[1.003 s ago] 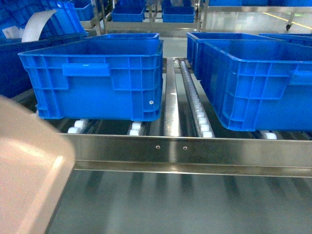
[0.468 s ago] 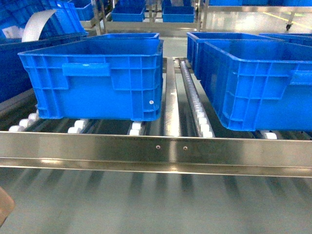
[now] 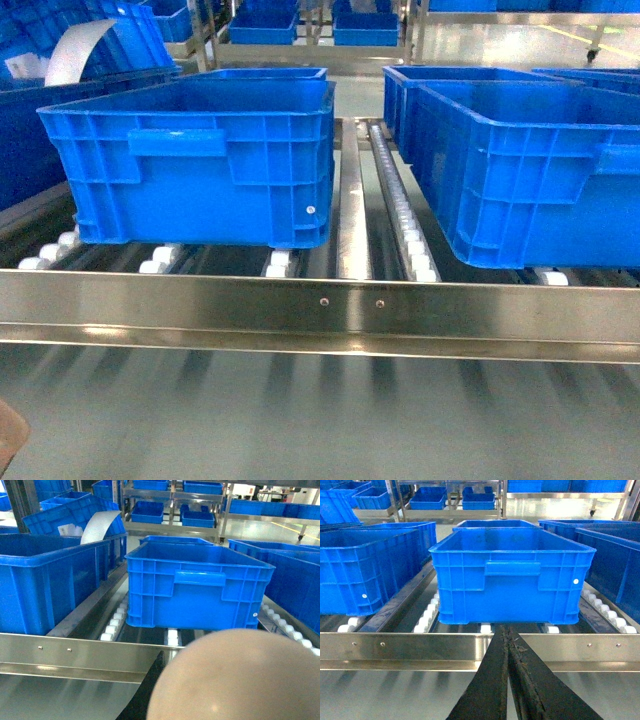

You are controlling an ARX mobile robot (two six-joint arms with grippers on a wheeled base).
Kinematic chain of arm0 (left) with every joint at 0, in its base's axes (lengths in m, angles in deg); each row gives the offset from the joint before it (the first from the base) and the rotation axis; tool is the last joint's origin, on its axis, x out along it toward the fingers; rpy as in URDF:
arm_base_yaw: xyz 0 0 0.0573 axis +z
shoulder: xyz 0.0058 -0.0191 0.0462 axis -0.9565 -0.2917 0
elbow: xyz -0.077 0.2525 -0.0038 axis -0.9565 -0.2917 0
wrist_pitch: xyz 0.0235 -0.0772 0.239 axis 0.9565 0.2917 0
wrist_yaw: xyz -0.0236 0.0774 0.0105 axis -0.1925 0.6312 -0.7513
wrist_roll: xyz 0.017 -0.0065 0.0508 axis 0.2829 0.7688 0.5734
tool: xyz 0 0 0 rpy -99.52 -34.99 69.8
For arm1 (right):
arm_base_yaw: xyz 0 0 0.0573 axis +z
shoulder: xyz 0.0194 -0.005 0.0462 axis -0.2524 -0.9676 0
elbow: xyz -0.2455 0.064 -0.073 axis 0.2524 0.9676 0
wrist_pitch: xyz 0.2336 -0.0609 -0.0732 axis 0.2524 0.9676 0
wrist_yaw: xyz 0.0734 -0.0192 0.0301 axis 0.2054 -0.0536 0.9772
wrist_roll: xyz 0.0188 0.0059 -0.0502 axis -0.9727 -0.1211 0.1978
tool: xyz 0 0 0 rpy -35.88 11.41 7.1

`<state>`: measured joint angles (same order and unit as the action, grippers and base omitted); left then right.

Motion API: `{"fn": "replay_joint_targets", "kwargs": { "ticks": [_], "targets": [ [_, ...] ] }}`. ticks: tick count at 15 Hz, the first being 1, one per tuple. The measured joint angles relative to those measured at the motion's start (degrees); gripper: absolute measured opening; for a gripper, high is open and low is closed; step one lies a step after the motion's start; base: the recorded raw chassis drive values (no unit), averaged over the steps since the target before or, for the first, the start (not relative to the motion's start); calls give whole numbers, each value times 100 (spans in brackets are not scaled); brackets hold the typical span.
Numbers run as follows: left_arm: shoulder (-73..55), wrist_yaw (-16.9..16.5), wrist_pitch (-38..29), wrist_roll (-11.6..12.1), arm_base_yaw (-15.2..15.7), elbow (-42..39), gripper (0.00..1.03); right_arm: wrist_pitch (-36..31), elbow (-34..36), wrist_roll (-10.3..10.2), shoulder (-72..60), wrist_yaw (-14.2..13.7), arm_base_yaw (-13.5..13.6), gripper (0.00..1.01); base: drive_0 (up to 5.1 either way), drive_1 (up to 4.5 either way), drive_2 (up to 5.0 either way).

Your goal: Place part in tray to right shelf

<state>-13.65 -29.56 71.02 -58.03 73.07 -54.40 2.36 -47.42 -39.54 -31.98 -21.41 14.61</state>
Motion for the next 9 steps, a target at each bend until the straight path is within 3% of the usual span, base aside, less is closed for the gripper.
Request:
{"fn": "replay_joint_targets", "kwargs": {
  "ticks": [3,4,6,7,9],
  "targets": [
    [332,-4,118,7,0,-146,12,374,0,0,380,0,0,2,0,0,0],
    [953,-17,994,17,0,-142,12,483,0,0,476,-2,0,2,0,0,0],
    [1220,0,986,13,0,-140,12,841,-2,-2,761,0,0,2,0,0,0],
    [1220,9,1143,7,0,-142,12,1624,-2,-2,1366,17,0,2,0,0,0],
    [1224,4,1051,24,0,-142,12,1668,-2,-2,1565,20,0,2,0,0,0]
  ]
}}
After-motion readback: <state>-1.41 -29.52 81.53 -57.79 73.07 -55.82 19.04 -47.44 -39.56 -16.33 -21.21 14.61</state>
